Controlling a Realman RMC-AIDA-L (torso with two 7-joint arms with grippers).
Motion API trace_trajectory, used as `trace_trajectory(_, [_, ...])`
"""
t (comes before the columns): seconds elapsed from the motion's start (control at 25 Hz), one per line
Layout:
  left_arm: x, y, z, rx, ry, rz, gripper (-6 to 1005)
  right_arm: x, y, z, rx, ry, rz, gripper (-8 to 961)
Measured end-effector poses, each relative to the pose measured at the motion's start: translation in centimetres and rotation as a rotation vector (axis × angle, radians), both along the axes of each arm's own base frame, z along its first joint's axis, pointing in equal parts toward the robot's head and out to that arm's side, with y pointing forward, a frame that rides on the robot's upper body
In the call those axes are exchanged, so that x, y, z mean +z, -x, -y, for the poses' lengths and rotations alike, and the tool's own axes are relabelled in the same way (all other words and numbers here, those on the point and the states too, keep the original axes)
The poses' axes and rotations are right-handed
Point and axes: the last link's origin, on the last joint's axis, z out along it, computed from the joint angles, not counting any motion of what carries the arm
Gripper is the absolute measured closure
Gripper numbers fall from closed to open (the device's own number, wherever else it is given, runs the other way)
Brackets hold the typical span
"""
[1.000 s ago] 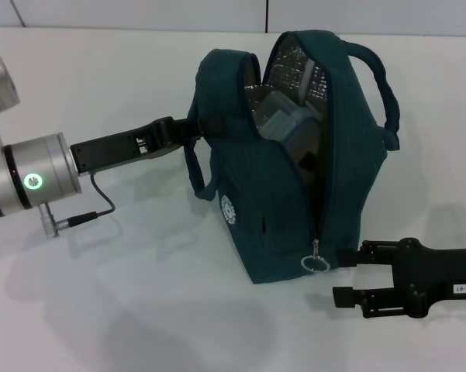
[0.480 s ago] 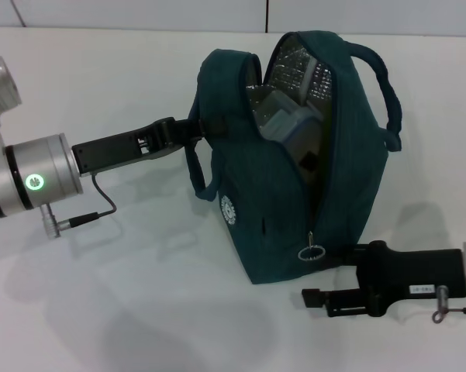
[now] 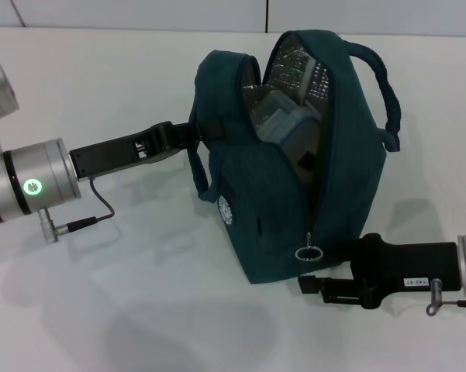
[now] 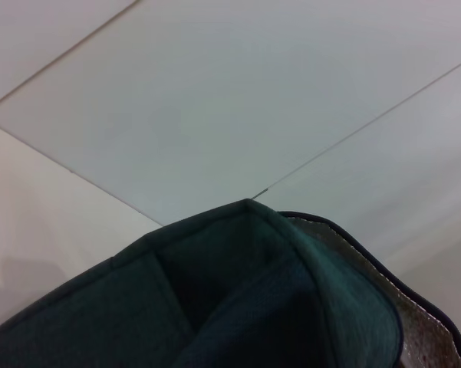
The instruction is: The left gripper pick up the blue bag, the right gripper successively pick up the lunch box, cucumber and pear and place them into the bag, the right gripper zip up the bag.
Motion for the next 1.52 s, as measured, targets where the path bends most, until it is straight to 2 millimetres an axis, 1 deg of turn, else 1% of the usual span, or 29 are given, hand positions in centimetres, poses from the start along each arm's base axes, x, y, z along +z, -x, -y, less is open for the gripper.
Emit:
trace_trajectory(0.08, [0.0,0.0,0.0,0.000,0.000,0.000,932,0.1,0.0,0.0,0.007,-0.010,-0.006,302])
trace_trajectory(0.28, [0.0,0.0,0.0,0.000,0.000,-0.001,932,0.0,0.4,0.0,0.025,-0.014,-0.020,458])
trace_trajectory(0.64, [0.0,0.0,0.0,-0.001,0.000,-0.001,932,-0.1,1.1,-0.6,0.042,-0.030,-0.024,456])
trace_trajectory(0.84, [-0.1,-0.1,0.0,-0.002,0.001,0.001,931,-0.2,1.0,-1.0,0.033,-0.051,-0.005,566])
trace_trajectory(1.04, [0.0,-0.1,-0.1,-0.008,-0.003,-0.002,931,-0.3,1.0,-1.3,0.022,-0.065,-0.004,762])
trace_trajectory(1.48, [0.0,0.0,0.0,-0.006,-0.005,-0.004,932,-0.3,1.0,-1.1,0.010,-0.063,-0.022,931])
trace_trajectory(1.52, [0.0,0.0,0.0,-0.007,-0.005,-0.004,932,-0.2,0.9,-1.0,0.006,-0.061,-0.022,932])
